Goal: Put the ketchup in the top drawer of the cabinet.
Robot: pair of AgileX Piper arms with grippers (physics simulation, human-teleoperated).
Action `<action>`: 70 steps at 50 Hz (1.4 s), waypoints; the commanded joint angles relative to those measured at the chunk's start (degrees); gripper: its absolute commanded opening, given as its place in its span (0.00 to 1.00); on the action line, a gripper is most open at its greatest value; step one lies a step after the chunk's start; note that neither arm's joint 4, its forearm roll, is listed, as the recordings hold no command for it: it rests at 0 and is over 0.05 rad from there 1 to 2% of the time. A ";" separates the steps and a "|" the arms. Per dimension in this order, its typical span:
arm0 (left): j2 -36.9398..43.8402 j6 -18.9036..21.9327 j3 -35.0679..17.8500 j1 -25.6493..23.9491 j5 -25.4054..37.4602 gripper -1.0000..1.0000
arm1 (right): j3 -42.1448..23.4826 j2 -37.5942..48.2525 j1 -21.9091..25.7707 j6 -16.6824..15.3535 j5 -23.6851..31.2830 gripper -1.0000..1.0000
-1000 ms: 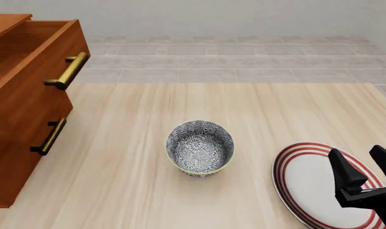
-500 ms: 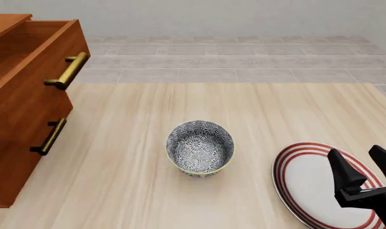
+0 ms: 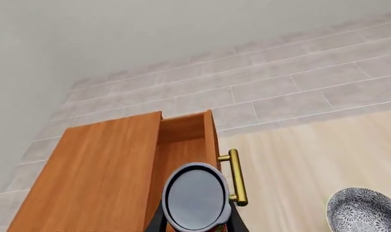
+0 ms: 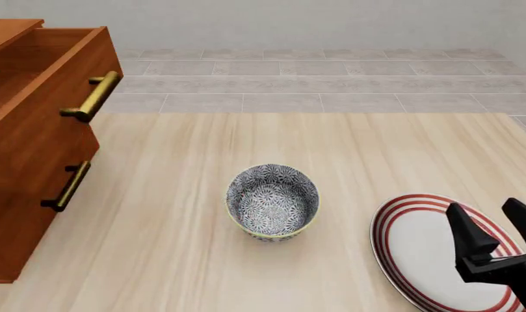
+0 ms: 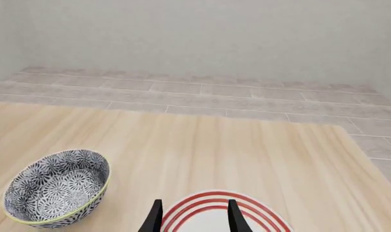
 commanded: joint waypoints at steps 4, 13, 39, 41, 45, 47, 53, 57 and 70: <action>1.14 1.85 2.42 3.13 -3.01 0.00 | 0.00 0.97 -0.09 -0.08 -0.77 1.00; 1.74 2.46 3.15 4.76 -4.31 0.00 | 0.00 1.07 0.00 -0.11 -0.81 1.00; 2.13 3.58 6.35 6.31 -6.79 0.00 | 0.00 1.77 0.00 -0.20 -1.30 1.00; 2.28 3.13 6.57 6.23 -6.86 0.00 | 0.00 1.63 -0.03 -0.19 -1.13 1.00; 2.14 3.16 6.97 6.00 -6.86 0.00 | 0.00 2.63 -0.04 -0.19 -2.09 1.00; 2.12 3.26 6.94 5.98 -6.80 0.00 | 0.00 2.68 -0.02 -0.20 -2.14 1.00; 1.98 2.76 7.06 5.57 -6.37 0.00 | 0.00 2.62 0.11 -0.19 -2.00 1.00; 1.90 2.55 7.57 5.47 -6.43 0.00 | 0.00 2.49 0.11 -0.17 -1.88 1.00; 2.29 1.97 7.49 5.37 -6.21 0.00 | 0.00 3.05 0.15 -0.21 -2.25 1.00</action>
